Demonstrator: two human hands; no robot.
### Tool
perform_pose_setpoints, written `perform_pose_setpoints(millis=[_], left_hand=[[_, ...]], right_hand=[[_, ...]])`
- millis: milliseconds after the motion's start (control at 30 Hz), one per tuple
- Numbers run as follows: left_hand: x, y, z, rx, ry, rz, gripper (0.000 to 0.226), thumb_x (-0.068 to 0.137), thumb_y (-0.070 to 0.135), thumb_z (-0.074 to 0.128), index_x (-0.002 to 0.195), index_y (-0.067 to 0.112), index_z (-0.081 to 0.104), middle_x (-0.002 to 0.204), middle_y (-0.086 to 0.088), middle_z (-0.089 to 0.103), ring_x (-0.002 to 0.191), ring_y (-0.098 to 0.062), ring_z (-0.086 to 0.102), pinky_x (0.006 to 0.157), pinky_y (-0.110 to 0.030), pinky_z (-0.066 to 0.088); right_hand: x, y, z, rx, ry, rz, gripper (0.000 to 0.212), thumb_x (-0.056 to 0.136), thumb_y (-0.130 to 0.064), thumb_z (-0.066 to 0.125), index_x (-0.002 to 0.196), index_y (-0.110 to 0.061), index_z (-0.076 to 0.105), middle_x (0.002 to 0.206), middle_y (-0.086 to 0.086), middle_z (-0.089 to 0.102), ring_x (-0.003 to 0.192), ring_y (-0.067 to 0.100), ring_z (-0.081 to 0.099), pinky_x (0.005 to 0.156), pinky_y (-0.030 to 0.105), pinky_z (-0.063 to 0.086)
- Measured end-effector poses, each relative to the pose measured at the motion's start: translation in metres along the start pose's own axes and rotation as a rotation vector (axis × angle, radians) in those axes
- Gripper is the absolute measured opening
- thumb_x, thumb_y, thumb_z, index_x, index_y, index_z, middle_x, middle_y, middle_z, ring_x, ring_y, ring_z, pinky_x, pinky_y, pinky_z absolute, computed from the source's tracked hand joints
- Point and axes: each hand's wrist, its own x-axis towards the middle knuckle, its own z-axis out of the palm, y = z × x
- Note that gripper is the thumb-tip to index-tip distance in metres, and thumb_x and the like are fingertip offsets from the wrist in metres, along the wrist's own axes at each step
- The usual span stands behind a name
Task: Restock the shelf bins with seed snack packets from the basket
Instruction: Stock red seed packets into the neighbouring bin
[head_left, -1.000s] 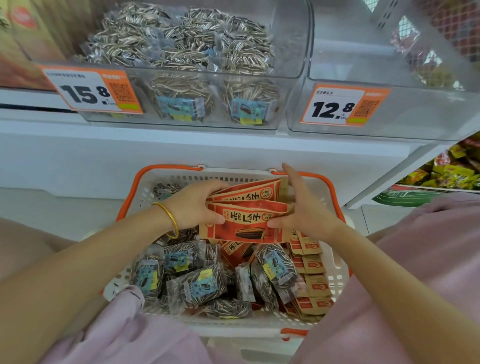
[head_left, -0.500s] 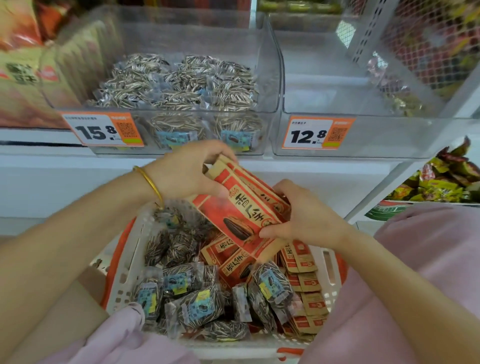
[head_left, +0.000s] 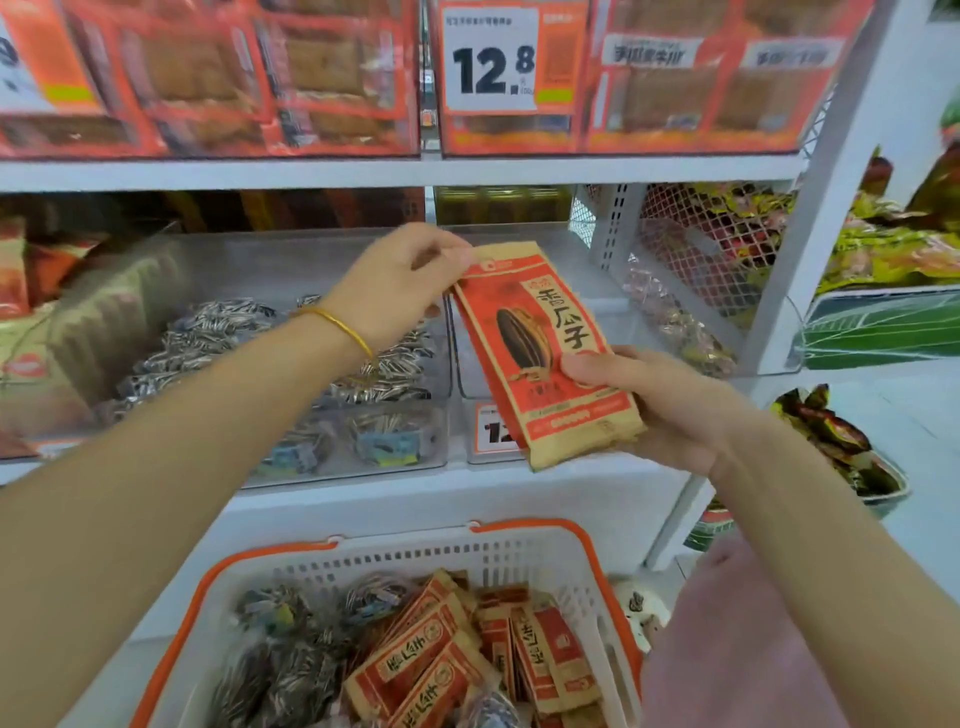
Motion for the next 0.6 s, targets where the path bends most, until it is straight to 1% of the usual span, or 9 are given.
perform_pose_setpoints(millis=[33,67,100,234,367,434,500,534,600], left_hand=[[0.006,-0.003,0.004,0.011,0.035,-0.011,0.019,0.097,0.026,0.045,0.106,0.014,0.058,0.101,-0.001,0.058,0.086,-0.006,0.057,0.071,-0.013,0.050],[0.012,-0.007,0.008,0.035,0.049,-0.026,0.023,0.098,0.024,0.043,0.109,0.010,0.058,0.106,-0.006,0.057,0.096,-0.015,0.058,0.083,-0.023,0.051],[0.018,-0.013,0.011,0.088,0.038,-0.041,0.026,0.098,0.022,0.043,0.115,0.008,0.057,0.112,-0.009,0.056,0.106,-0.021,0.056,0.093,-0.030,0.046],[0.036,-0.034,0.027,0.397,-0.178,-0.118,0.047,0.098,0.026,0.045,0.139,0.006,0.037,0.146,-0.011,0.035,0.135,-0.021,0.031,0.103,-0.021,0.021],[0.045,-0.044,0.033,0.492,-0.262,-0.116,0.061,0.093,0.024,0.052,0.145,0.006,0.026,0.156,-0.010,0.014,0.143,-0.020,0.013,0.110,-0.020,0.012],[0.046,-0.047,0.033,0.475,-0.244,-0.085,0.056,0.090,0.018,0.052,0.141,0.006,0.033,0.150,-0.011,0.027,0.140,-0.022,0.021,0.104,-0.016,0.015],[0.045,-0.052,0.033,0.477,-0.229,-0.019,0.049,0.084,0.027,0.047,0.128,0.007,0.047,0.133,-0.011,0.041,0.133,-0.028,0.032,0.100,-0.018,0.022],[0.046,-0.057,0.033,0.489,-0.234,0.005,0.058,0.078,0.036,0.042,0.128,0.006,0.047,0.137,-0.010,0.040,0.133,-0.027,0.033,0.105,-0.021,0.024],[0.046,-0.062,0.034,0.521,-0.239,0.001,0.080,0.070,0.044,0.034,0.142,0.009,0.036,0.153,-0.008,0.024,0.142,-0.020,0.021,0.115,-0.027,0.018]], right_hand=[[0.007,-0.007,-0.007,0.033,0.024,0.018,0.031,0.069,-0.021,0.071,0.097,-0.008,0.066,0.086,0.010,0.074,0.071,0.018,0.071,0.063,0.030,0.059],[0.016,-0.014,-0.015,0.053,0.061,0.031,0.029,0.070,-0.023,0.067,0.095,-0.009,0.067,0.085,0.009,0.074,0.071,0.017,0.072,0.063,0.030,0.060],[0.028,-0.020,-0.022,0.066,0.096,0.044,0.025,0.073,-0.024,0.065,0.094,-0.009,0.067,0.084,0.008,0.075,0.070,0.016,0.072,0.062,0.029,0.060],[0.092,-0.033,-0.048,-0.027,0.207,0.139,0.028,0.083,-0.024,0.067,0.106,-0.008,0.063,0.085,0.008,0.074,0.071,0.017,0.072,0.055,0.028,0.058],[0.161,-0.027,-0.050,-0.119,0.221,0.223,0.019,0.087,-0.018,0.065,0.103,-0.009,0.059,0.077,0.007,0.071,0.073,0.019,0.066,0.053,0.028,0.057],[0.192,-0.021,-0.044,-0.089,0.221,0.129,0.031,0.086,-0.013,0.066,0.114,-0.009,0.053,0.089,0.008,0.068,0.078,0.023,0.066,0.063,0.036,0.058],[0.218,-0.013,-0.037,-0.050,0.239,-0.008,0.056,0.084,-0.010,0.069,0.130,-0.015,0.037,0.104,0.004,0.062,0.089,0.024,0.064,0.077,0.047,0.055],[0.229,-0.008,-0.033,-0.076,0.249,-0.060,0.064,0.084,-0.010,0.069,0.134,-0.017,0.030,0.109,0.002,0.059,0.094,0.023,0.062,0.079,0.046,0.054],[0.246,0.004,-0.029,-0.298,0.286,-0.110,0.070,0.081,-0.009,0.072,0.135,-0.013,0.027,0.120,0.006,0.055,0.106,0.024,0.058,0.084,0.041,0.052]])
